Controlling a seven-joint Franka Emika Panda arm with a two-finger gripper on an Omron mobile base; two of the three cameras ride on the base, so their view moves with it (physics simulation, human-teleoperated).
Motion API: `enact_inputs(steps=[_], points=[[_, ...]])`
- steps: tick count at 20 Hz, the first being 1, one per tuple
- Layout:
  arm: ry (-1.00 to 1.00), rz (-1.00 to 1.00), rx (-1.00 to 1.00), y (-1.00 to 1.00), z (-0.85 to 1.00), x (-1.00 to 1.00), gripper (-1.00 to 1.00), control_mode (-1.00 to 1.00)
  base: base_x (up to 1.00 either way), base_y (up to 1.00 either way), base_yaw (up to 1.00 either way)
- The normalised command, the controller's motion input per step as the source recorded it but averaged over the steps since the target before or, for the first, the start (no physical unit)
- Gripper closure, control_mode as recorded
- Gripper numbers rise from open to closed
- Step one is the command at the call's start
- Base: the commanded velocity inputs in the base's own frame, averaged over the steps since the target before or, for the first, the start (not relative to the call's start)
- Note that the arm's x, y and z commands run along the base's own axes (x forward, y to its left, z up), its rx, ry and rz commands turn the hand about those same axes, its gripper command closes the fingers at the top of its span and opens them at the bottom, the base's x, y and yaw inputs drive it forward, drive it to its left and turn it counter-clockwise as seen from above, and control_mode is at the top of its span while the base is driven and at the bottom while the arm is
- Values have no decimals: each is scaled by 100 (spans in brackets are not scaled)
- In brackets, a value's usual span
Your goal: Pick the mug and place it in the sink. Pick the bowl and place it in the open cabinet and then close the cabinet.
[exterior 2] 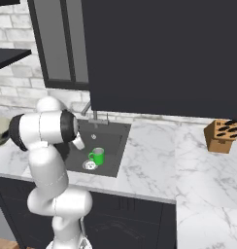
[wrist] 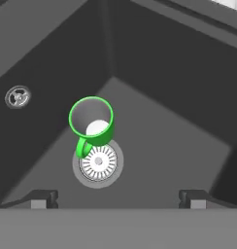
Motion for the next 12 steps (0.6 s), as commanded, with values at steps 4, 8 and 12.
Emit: enact_inputs(steps=[4, 8, 12], points=[[0, 0, -2, 1, 56, -15, -100, -100, 0, 0, 0], [-3, 0, 3, 29, 14, -3, -100, -100, 0, 0, 0], [0, 0, 15, 17, 27, -5, -100, -100, 0, 0, 0]])
